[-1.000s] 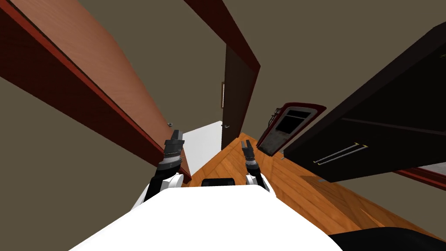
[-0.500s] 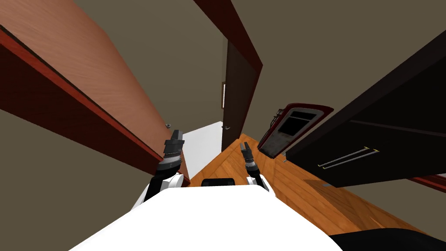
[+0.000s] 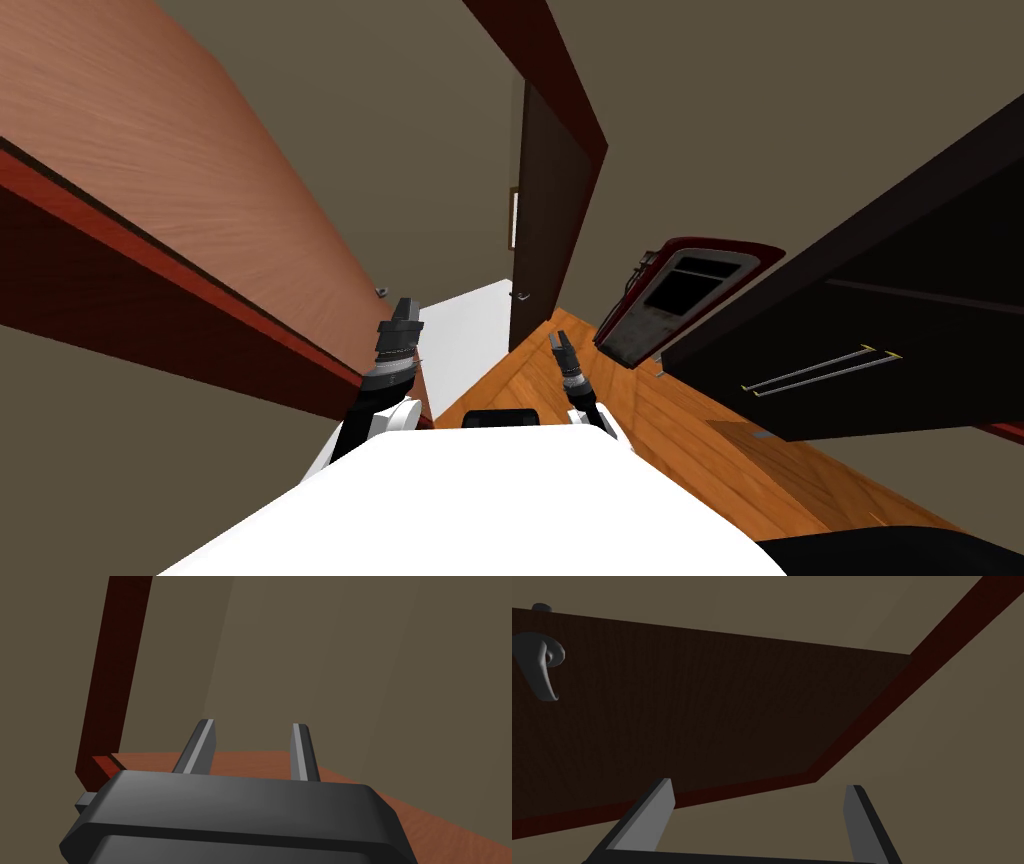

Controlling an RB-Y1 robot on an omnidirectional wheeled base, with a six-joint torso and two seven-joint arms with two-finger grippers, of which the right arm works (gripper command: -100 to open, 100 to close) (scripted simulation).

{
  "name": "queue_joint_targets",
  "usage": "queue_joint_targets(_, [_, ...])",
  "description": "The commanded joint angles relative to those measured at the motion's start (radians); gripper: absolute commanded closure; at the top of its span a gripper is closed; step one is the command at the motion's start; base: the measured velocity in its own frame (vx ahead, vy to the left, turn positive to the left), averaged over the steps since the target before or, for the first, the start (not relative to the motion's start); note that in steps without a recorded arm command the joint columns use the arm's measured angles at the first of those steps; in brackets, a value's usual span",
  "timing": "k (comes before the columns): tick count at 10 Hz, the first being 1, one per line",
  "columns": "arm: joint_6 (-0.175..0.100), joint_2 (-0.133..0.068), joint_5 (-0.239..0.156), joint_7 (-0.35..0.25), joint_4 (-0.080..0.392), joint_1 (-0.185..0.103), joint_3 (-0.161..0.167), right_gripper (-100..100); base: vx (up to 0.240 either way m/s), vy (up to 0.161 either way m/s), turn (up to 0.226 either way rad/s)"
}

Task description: Push the door open

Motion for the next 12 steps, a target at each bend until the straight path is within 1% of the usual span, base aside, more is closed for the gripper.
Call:
queue_joint_targets(1, [-0.022,-0.011,0.010,-0.015,0.032,-0.005,0.001,-100,0.104,0.002,0.003])
queue_joint_targets(7, [-0.090,-0.045,0.050,-0.061,0.149,-0.029,0.011,-100,0.098,0.002,0.001])
queue_joint_targets(8, [-0.113,-0.057,0.063,-0.077,0.188,-0.037,0.014,-100,0.133,-0.001,0.000])
queue_joint_targets(12, [-0.158,-0.079,0.089,-0.107,0.267,-0.053,0.020,-100,0.124,0.006,-0.001])
